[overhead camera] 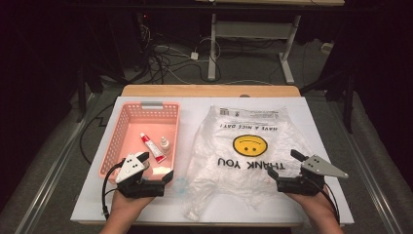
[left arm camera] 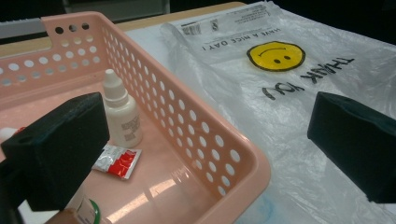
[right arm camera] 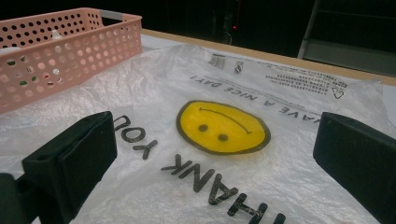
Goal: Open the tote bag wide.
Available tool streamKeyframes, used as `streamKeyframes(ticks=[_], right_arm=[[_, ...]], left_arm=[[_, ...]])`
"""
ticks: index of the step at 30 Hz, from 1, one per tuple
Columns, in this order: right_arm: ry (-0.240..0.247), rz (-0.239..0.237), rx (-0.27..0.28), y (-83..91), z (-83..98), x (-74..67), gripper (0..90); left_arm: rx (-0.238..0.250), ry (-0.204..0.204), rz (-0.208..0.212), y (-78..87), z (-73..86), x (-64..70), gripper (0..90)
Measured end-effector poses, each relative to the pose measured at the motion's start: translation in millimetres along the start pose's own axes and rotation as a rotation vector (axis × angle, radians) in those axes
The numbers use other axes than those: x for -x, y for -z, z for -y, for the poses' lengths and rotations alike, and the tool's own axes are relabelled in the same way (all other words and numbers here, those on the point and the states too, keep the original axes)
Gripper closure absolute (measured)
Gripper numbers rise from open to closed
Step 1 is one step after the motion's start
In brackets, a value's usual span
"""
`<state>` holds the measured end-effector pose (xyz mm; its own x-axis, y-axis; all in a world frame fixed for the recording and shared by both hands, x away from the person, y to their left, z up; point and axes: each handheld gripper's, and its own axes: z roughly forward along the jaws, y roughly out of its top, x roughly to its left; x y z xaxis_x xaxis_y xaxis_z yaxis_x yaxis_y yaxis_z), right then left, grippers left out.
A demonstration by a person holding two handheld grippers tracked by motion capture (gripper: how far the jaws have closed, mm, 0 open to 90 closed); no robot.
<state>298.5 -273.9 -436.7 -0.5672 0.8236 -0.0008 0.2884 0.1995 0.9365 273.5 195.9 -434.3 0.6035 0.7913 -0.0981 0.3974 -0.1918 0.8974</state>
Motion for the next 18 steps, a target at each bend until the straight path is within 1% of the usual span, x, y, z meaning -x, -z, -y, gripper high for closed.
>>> streamKeyframes(ticks=[2, 4, 6, 11, 13, 15, 18], right_arm=[[-0.004, -0.002, 0.002, 1.0, -0.2, -0.6, 0.3], [-0.006, -0.004, 0.002, 1.8, -0.5, -0.9, 0.3], [0.0, -0.006, 0.004, 1.6, -1.2, -0.9, 0.3], [0.011, -0.009, 0.0, 0.2, -4.0, -0.6, 0.3], [0.002, -0.007, -0.002, 0.9, -4.5, 1.0, 0.3], [0.0, 0.005, -0.003, 2.1, -4.9, 4.1, 0.3], [-0.001, 0.017, -0.014, 5.4, -5.1, 11.3, 0.3]], left_arm=[[0.007, 0.001, -0.006, 0.7, -0.4, -0.1, 0.0], [0.002, 0.002, -0.002, 0.9, -0.2, 0.7, 0.0], [-0.004, -0.004, 0.001, 0.9, 1.2, 1.8, 0.0], [-0.005, -0.001, -0.003, 3.3, 2.5, 1.7, 0.0], [-0.002, 0.004, -0.004, 4.0, 2.0, 0.8, 0.0], [-0.002, 0.006, -0.004, 3.8, 1.4, 0.0, 0.0], [-0.009, 0.008, -0.002, 2.7, 0.8, -1.0, 0.0]])
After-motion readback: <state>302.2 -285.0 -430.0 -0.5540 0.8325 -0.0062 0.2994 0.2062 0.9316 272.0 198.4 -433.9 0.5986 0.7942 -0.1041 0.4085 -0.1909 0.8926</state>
